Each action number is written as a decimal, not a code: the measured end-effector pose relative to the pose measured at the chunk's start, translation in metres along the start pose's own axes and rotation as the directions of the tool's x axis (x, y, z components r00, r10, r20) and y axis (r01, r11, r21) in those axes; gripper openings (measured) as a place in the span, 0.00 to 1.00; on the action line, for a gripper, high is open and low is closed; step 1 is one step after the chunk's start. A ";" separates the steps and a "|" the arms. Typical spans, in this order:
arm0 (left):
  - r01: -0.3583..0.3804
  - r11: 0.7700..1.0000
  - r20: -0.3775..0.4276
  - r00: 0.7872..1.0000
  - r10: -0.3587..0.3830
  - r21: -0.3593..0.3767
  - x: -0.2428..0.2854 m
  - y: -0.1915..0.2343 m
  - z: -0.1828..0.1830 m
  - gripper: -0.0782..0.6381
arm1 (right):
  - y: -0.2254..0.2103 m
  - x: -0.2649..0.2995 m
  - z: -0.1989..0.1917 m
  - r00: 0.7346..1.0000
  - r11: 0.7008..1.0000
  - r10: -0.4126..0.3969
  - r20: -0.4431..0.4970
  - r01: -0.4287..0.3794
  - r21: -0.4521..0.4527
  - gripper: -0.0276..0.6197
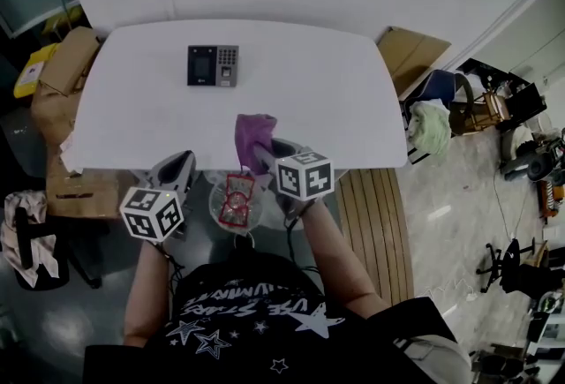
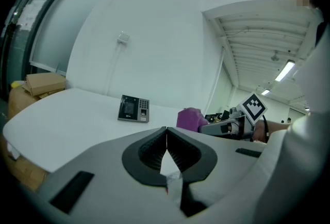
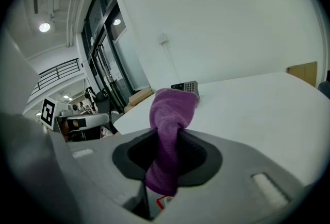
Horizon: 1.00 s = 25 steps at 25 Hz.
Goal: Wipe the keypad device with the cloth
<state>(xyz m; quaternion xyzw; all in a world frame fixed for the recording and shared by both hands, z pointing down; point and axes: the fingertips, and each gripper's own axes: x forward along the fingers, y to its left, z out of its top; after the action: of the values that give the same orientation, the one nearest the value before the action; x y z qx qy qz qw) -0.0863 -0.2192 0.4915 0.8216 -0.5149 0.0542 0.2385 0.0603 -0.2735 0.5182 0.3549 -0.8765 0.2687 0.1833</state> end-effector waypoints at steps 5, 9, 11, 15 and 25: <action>0.017 1.000 0.003 1.000 -0.017 -0.015 -0.024 0.004 -0.010 0.12 | 0.025 -0.005 -0.007 1.000 0.999 -0.030 0.009 0.030 0.012 0.19; 0.031 0.999 -0.007 1.000 -0.031 -0.023 -0.047 0.005 -0.020 0.12 | 0.048 -0.013 -0.017 0.999 0.999 -0.048 0.016 0.047 0.018 0.19; 0.035 0.999 -0.010 0.999 -0.035 -0.024 -0.060 0.006 -0.025 0.12 | 0.058 -0.020 -0.024 0.998 0.998 -0.057 0.021 0.057 0.026 0.19; 0.045 0.999 -0.001 0.999 -0.045 -0.019 -0.084 0.002 -0.029 0.12 | 0.077 -0.034 -0.037 0.997 0.997 -0.069 0.029 0.068 0.034 0.19; 0.083 0.996 0.013 0.996 -0.084 0.017 -0.136 -0.016 -0.040 0.12 | 0.124 -0.066 -0.063 0.994 0.996 -0.092 0.057 0.090 0.024 0.19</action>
<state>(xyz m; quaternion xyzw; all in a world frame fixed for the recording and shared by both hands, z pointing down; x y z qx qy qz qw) -0.1287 -0.0840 0.4762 0.8448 -0.4812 0.0429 0.2303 0.0239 -0.1262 0.4918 0.4041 -0.8615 0.2589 0.1658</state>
